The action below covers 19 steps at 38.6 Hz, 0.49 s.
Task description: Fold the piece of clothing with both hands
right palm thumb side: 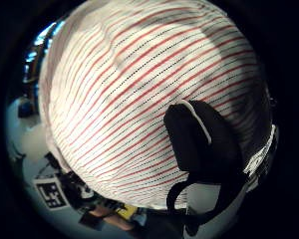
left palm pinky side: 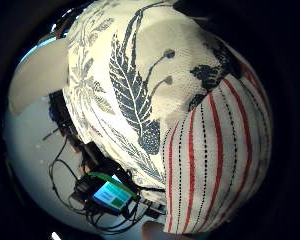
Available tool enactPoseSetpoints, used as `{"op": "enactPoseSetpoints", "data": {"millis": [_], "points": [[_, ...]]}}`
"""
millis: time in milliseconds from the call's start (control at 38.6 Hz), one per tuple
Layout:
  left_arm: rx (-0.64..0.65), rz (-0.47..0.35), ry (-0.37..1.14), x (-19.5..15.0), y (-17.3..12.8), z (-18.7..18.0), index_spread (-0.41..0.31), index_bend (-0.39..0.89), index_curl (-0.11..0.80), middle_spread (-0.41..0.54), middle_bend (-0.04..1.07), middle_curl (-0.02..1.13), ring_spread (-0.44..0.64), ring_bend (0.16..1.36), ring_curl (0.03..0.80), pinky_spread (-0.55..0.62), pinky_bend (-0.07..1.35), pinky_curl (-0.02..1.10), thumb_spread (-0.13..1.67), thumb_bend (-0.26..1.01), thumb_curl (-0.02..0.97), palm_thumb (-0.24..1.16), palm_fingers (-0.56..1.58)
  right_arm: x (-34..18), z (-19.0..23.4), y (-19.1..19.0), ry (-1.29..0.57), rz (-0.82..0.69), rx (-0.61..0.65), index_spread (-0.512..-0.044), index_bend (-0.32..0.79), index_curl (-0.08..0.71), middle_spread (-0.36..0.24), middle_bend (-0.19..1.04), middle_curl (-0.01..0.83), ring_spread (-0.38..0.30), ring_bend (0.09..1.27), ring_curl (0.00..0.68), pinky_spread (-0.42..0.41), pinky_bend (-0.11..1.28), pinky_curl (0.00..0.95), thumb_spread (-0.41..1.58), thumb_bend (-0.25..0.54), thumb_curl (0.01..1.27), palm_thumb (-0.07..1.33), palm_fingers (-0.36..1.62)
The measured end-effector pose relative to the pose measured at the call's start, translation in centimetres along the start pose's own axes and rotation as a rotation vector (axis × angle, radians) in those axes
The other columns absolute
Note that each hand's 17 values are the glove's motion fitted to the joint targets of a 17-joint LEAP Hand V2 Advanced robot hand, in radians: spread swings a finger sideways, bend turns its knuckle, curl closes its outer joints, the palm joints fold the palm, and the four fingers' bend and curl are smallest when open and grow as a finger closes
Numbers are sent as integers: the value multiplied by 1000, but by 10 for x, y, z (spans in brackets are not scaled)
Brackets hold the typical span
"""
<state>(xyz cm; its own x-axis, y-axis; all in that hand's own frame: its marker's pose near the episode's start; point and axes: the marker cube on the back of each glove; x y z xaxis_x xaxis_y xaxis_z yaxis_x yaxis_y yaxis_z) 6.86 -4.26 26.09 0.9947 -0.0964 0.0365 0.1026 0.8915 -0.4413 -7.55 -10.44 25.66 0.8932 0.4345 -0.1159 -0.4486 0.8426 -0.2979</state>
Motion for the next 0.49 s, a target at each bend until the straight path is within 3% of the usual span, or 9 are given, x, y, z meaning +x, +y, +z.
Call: {"op": "enactPoseSetpoints", "data": {"millis": [130,233,363,493], "points": [[21,16,-4,1,-4,-3,-24,101,242,325,169,238,449,645,347,426,646,372,1271,-25,141,-28,-81,0,-5,-6,-56,7,152,-192,14,84,-42,365,457,-83,691,420,-110,849,394,1295,-1,341,556,849],[-19,-11,-23,0,-1,-5,-31,99,232,322,171,240,455,641,339,428,645,368,1266,-25,138,-28,-85,5,-11,-18,-115,-16,314,-185,70,101,-81,418,480,-132,690,430,-193,825,392,1311,91,372,746,1029],[-79,-25,-67,-1,1,-11,-35,94,218,321,169,241,460,642,331,425,649,365,1261,-24,135,-27,-83,11,-15,-5,-166,-57,175,-198,139,150,-124,429,497,-178,713,450,-257,779,399,1296,166,404,922,1202],[-63,52,-94,3,-6,-20,-37,95,205,317,166,241,449,663,331,401,672,368,1251,-18,138,-12,-45,11,-31,7,-230,-76,88,-206,140,186,-143,424,507,-211,746,466,-289,776,410,1271,185,411,998,1265]]}}
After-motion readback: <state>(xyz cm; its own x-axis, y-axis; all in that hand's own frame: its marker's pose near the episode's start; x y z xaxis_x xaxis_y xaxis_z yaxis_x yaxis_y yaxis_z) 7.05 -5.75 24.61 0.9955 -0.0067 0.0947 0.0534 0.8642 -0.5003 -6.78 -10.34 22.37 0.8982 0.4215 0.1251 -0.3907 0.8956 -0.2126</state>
